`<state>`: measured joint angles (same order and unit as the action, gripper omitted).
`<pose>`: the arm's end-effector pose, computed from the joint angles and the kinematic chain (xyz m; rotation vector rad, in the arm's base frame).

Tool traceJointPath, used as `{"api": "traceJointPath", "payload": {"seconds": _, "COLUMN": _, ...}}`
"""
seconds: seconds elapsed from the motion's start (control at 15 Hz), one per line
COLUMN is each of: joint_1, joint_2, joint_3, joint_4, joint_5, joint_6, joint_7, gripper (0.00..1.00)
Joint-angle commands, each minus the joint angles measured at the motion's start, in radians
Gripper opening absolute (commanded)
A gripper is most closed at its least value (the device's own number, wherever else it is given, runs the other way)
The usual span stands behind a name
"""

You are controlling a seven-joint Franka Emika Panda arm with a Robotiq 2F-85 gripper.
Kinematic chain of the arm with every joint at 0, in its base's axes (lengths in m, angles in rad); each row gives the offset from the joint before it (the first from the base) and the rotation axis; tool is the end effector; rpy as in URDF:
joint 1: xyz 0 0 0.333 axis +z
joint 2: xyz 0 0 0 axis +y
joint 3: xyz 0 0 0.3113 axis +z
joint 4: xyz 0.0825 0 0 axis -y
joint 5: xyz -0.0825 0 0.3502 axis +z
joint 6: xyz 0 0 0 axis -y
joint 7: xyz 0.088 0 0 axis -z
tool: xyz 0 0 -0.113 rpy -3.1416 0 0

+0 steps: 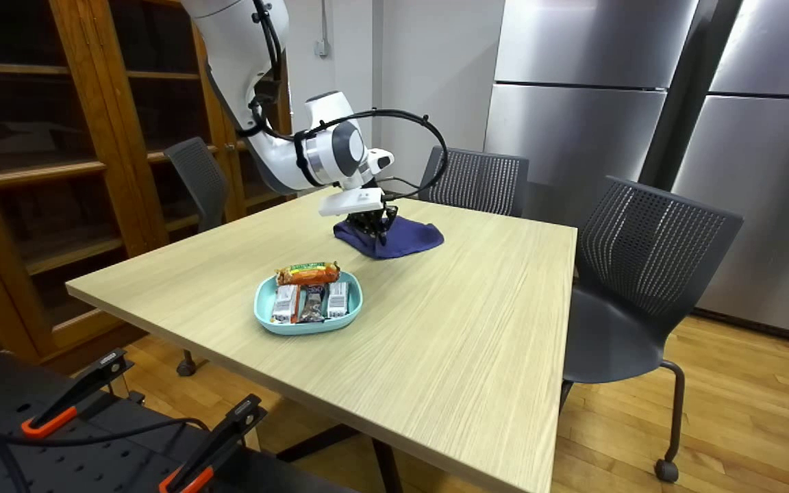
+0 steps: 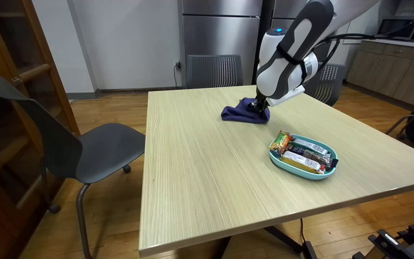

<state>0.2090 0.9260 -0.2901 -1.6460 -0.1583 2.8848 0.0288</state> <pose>0.6796 -0.0148 0.1400 2.8091 0.2655 0.4631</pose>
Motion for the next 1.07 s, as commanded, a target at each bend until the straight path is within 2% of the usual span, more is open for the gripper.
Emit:
{"api": "traceJointPath", "payload": {"seconds": 0.0, "joint_1": 0.004, "joint_2": -0.105, "joint_3": 0.011, "joint_4": -0.089, "joint_5": -0.032, "joint_6": 0.0, "joint_7": 0.011, "gripper": 0.01}}
{"api": "traceJointPath", "payload": {"seconds": 0.53, "joint_1": 0.009, "joint_2": -0.209, "joint_3": 0.0, "joint_4": -0.161, "joint_5": -0.042, "joint_6": -0.008, "joint_7": 0.023, "gripper": 0.01}}
{"api": "traceJointPath", "payload": {"seconds": 1.0, "joint_1": 0.013, "joint_2": -0.214, "joint_3": -0.009, "joint_4": -0.17, "joint_5": -0.058, "joint_6": -0.023, "joint_7": 0.03, "gripper": 0.01}}
